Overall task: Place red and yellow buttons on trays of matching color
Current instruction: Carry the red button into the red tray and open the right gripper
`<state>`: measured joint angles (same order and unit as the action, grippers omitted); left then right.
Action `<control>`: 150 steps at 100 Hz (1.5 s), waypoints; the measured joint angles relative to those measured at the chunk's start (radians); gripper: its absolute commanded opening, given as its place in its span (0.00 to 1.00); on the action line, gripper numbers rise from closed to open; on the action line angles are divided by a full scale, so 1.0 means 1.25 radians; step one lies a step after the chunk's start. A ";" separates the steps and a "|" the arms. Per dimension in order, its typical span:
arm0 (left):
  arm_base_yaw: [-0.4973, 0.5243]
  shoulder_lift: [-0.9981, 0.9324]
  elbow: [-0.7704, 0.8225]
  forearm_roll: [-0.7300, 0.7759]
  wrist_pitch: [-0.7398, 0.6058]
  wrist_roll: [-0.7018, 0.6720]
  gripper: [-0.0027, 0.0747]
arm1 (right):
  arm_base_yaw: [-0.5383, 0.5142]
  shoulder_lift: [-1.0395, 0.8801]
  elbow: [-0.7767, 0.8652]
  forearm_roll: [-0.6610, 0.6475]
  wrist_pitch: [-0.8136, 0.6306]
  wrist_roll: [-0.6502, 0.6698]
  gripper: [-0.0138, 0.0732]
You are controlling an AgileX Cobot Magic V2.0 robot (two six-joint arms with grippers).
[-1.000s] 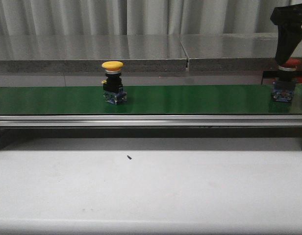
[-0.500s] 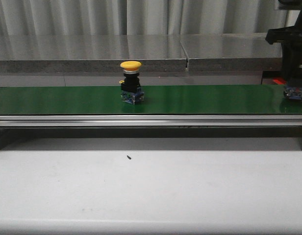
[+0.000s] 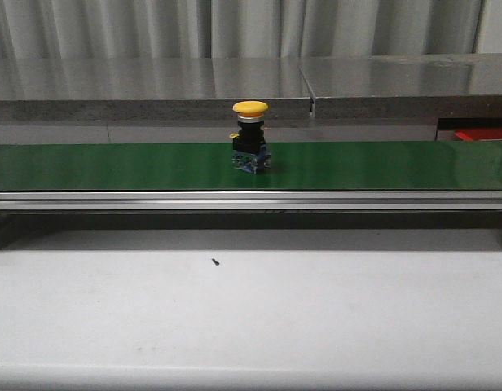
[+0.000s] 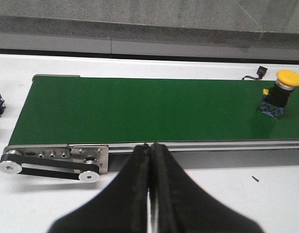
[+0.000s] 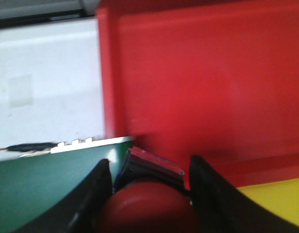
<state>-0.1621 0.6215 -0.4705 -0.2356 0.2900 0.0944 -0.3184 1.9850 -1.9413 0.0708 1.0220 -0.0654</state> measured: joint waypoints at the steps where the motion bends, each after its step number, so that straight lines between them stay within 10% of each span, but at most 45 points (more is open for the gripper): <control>1: 0.000 0.000 0.000 0.000 0.000 0.000 0.01 | -0.003 0.009 -0.008 -0.002 0.002 0.000 0.32; 70: 0.000 0.000 0.001 0.000 -0.001 0.000 0.01 | -0.036 0.283 -0.147 -0.005 0.012 -0.029 0.33; 99: 0.000 0.000 0.001 0.000 -0.001 0.000 0.01 | -0.036 0.286 -0.147 -0.004 0.012 -0.029 0.63; 150: 0.000 0.000 0.001 0.000 -0.001 0.000 0.01 | -0.036 0.275 -0.147 -0.004 -0.009 -0.030 0.76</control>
<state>-0.1621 0.6215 -0.4692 -0.2356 0.2883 0.0944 -0.3634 2.3285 -2.1247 0.0658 1.0110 -0.1028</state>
